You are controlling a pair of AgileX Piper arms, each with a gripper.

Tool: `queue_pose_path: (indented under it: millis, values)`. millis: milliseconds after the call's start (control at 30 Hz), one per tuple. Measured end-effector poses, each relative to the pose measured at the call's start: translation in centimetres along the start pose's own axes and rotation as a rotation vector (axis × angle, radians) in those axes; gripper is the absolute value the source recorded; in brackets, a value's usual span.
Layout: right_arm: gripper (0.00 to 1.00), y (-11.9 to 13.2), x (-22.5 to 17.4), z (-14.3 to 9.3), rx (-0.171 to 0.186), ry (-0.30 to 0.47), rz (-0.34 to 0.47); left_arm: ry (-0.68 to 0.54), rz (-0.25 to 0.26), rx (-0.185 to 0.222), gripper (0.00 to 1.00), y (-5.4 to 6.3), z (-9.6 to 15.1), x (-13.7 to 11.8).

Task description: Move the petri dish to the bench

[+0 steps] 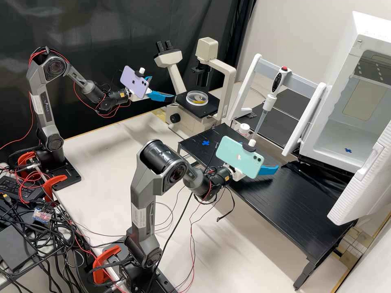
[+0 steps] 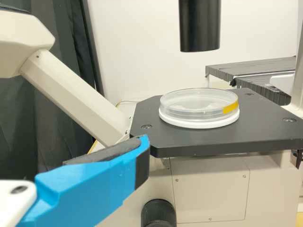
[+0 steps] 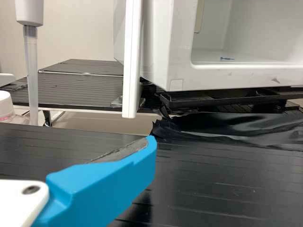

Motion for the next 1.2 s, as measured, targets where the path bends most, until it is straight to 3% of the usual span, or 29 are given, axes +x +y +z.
queue_pose_path:
  millis: [433, 567, 733, 867, 933, 967, 1033, 1133, 1200]
  values:
    - [1.00, -0.1, -0.5, 0.1, 0.000, -0.005, -0.005, 0.000, 0.000, 0.000, 1.00, 0.0, 0.0, 0.0]
    - [1.00, 0.2, -1.5, -0.2, 0.028, 0.004, 0.004, 0.000, 0.000, 0.000, 1.00, 0.0, 0.0, 0.0]
    - [1.00, -0.3, -3.2, -1.6, 0.052, 0.058, -0.013, 0.000, 0.000, 0.000, 1.00, 0.0, 0.0, 0.0]
    - [1.00, -0.5, -4.4, -3.2, 0.041, 0.140, -0.018, 0.000, 0.000, 0.000, 1.00, 0.0, 0.0, 0.0]
    - [1.00, -0.7, -4.7, -4.0, 0.049, 0.168, -0.014, 0.000, 0.000, 0.000, 1.00, 0.0, 0.0, 0.0]
    - [1.00, -1.0, -4.9, -4.6, 0.071, 0.168, -0.003, 0.000, 0.000, 0.000, 1.00, 0.0, 0.0, 0.0]
    - [1.00, -1.9, -5.3, -5.9, 0.059, 0.209, -0.027, 0.000, 0.000, 0.000, 1.00, 0.0, 0.0, 0.0]
    - [1.00, -2.9, -6.1, -7.6, -0.012, 0.285, -0.066, 0.000, 0.000, 0.000, 1.00, 0.0, 0.0, 0.0]
    - [1.00, -3.6, -6.3, -9.1, -0.029, 0.306, -0.063, 0.000, 0.000, 0.000, 1.00, 0.0, 0.0, 0.0]
